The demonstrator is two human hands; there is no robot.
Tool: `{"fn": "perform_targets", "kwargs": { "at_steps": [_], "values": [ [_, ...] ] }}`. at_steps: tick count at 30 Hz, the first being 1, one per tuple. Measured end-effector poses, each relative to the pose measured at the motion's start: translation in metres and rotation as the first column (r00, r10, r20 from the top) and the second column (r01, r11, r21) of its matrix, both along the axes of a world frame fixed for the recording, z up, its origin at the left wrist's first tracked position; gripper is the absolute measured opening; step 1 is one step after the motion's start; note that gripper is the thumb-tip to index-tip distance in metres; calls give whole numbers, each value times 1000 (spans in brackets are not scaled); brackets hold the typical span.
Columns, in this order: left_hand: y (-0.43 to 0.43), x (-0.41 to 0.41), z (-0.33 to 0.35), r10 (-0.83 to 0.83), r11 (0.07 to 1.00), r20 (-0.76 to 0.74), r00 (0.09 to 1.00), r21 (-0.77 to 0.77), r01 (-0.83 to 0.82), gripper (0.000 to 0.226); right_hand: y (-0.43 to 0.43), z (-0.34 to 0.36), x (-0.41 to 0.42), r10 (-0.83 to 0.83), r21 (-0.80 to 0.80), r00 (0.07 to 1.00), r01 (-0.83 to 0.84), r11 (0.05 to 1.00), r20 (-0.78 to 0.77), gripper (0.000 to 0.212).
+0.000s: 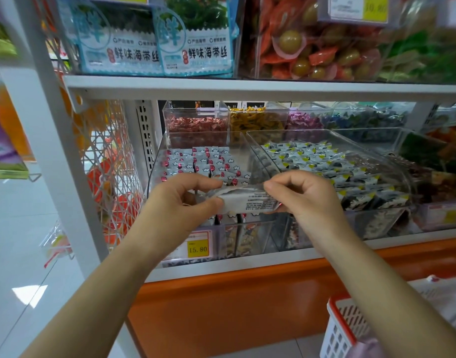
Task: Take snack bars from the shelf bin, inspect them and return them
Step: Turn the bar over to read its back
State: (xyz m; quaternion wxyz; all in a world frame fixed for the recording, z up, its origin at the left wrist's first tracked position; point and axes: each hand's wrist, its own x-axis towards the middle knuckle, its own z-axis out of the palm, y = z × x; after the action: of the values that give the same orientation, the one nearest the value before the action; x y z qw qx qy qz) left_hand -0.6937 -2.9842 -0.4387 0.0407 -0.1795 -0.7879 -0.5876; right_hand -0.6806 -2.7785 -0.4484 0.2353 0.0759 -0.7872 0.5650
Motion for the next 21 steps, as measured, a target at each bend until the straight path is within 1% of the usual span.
{"fn": "perform_targets", "kwargs": {
  "at_steps": [4, 7, 9, 11, 15, 17, 21],
  "values": [
    [2, 0, -1, 12, 1000, 12, 1000, -16, -12, 9, -2, -1, 1, 20, 85, 998, -15, 996, -57, 19],
    [1, -1, -1, 23, 1000, 28, 999, -16, -22, 9, -2, -2, 0, 42, 97, 998, -36, 995, -53, 16],
    [-1, -2, 1, 24, 1000, 41, 999, -12, -24, 13, -2, -2, 0, 63, 86, 997, -59, 995, -41, 14],
    [-4, -2, 4, 19, 999, 23, 1000, -30, -18, 19, -2, -2, 0, 80, 82, 996, -77, 994, -32, 14],
    [-11, -2, 7, 0, 987, -67, 998, -162, -11, 29, -4, -2, 1, 122, 59, 992, -122, 991, 7, 15],
    [-14, -3, 9, 2, 980, -75, 997, -199, -17, 28, -5, -2, 1, 144, 28, 989, -144, 989, 26, 15],
    [-18, -6, 9, 17, 988, -34, 999, -152, -22, 21, -7, -2, 1, 198, -48, 977, -195, 980, 75, 17]
  ]
}}
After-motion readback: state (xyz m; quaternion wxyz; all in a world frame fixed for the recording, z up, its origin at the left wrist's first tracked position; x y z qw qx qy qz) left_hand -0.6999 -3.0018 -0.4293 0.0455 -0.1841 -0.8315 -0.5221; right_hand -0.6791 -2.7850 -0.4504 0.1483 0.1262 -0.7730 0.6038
